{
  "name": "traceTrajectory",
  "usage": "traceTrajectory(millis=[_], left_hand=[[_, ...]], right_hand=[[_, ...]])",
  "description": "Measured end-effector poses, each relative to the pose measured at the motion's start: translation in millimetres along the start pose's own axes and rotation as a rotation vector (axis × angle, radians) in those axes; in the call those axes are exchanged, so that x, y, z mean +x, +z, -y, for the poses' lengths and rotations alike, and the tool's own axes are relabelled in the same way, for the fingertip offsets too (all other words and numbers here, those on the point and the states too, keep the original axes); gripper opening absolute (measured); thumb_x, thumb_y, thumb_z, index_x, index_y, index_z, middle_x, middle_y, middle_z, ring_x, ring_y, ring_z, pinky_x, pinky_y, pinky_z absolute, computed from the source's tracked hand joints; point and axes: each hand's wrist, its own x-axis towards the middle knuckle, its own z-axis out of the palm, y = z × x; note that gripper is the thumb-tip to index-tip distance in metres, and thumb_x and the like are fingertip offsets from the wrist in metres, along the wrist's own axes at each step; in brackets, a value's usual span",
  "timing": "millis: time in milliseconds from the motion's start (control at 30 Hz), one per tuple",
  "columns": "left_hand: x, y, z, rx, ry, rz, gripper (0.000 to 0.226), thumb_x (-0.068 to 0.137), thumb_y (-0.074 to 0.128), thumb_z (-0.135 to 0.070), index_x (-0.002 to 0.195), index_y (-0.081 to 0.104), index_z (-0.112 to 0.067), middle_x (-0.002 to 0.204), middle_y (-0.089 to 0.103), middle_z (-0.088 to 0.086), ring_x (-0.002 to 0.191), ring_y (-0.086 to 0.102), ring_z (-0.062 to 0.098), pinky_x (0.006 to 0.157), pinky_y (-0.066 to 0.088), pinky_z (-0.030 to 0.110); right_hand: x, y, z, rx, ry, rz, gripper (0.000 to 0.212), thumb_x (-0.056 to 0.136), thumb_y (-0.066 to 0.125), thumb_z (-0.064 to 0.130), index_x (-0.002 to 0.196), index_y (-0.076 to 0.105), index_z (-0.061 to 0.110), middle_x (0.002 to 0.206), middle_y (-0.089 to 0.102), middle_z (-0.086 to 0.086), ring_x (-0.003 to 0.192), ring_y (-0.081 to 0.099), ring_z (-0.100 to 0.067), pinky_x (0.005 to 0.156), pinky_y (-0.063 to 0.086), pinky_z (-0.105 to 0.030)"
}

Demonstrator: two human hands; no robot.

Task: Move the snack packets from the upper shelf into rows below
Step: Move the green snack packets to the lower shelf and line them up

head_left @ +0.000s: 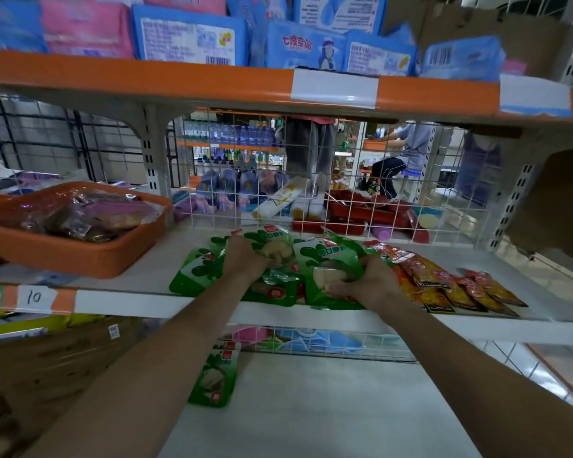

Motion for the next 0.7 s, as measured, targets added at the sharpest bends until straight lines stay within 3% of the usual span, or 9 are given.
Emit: traceTrajectory(millis=[133,200,300,400,433,533,633,700], left_hand=[[-0.2,-16.5,3.1,-0.051,0.069,0.027,0.019,0.081,0.079,-0.012,0.098,0.07,-0.016,0.097,0.07,0.002,0.094,0.064,0.02,0.085,0.052,0.032],[-0.7,-24.1,1.8,-0.111,0.059,0.053,0.012,0.084,0.076,-0.011,0.09,0.071,-0.02,0.093,0.072,0.002,0.092,0.067,0.022,0.086,0.055,0.035],[-4.0,-33.3,2.1,-0.167,0.05,0.083,0.017,0.087,0.071,-0.003,0.091,0.069,-0.02,0.09,0.071,0.004,0.087,0.068,0.023,0.072,0.055,0.028],[-10.4,-38.1,5.0,-0.233,0.054,0.115,0.016,0.091,0.067,-0.009,0.1,0.065,-0.022,0.101,0.07,0.004,0.094,0.066,0.023,0.084,0.057,0.037],[-14.0,-39.9,5.7,-0.247,0.053,0.125,0.015,0.092,0.066,-0.012,0.101,0.064,-0.024,0.102,0.069,0.002,0.096,0.065,0.023,0.086,0.055,0.037],[-25.1,-46.2,10.8,-0.344,0.012,0.149,0.023,0.093,0.064,-0.009,0.113,0.062,-0.02,0.106,0.067,0.002,0.098,0.064,0.022,0.078,0.053,0.031],[-33.2,-54.9,15.1,-0.462,-0.01,0.213,0.044,0.079,0.072,0.007,0.117,0.062,-0.013,0.11,0.071,0.011,0.102,0.068,0.032,0.088,0.057,0.048],[-38.7,-60.4,17.8,-0.518,-0.025,0.224,0.057,0.069,0.078,0.014,0.117,0.061,-0.012,0.11,0.072,0.012,0.1,0.069,0.033,0.087,0.058,0.052]], right_hand=[[-1.3,-2.4,4.2,0.086,0.01,0.016,0.075,0.066,0.091,0.015,0.122,0.042,0.009,0.111,0.056,-0.002,0.102,0.053,-0.019,0.087,0.05,-0.032],[-0.7,-2.7,6.5,0.166,0.022,0.045,0.073,0.068,0.089,0.008,0.123,0.041,0.009,0.118,0.057,-0.005,0.106,0.053,-0.02,0.092,0.051,-0.034],[-3.8,-3.3,12.8,0.282,0.004,0.092,0.063,0.071,0.084,-0.001,0.122,0.048,0.006,0.115,0.057,-0.002,0.109,0.053,-0.017,0.089,0.049,-0.025],[-7.2,-2.4,14.2,0.334,-0.085,0.104,0.044,0.074,0.08,-0.003,0.112,0.063,0.011,0.107,0.067,-0.001,0.099,0.061,-0.015,0.063,0.051,-0.013],[-7.5,-2.0,14.5,0.359,-0.097,0.105,0.042,0.076,0.079,-0.002,0.113,0.064,0.012,0.107,0.068,-0.001,0.097,0.062,-0.014,0.062,0.05,-0.014],[-7.5,-3.4,17.9,0.471,-0.078,0.118,0.037,0.081,0.073,-0.002,0.114,0.063,0.01,0.111,0.07,-0.009,0.1,0.066,-0.022,0.076,0.056,-0.028],[-6.7,-7.9,20.3,0.502,-0.107,0.134,0.042,0.081,0.072,-0.004,0.12,0.061,0.007,0.11,0.069,-0.011,0.099,0.068,-0.025,0.077,0.057,-0.032],[-8.1,-11.2,20.3,0.502,-0.15,0.136,0.041,0.08,0.074,-0.003,0.119,0.062,0.007,0.109,0.07,-0.009,0.1,0.068,-0.026,0.083,0.058,-0.038]])
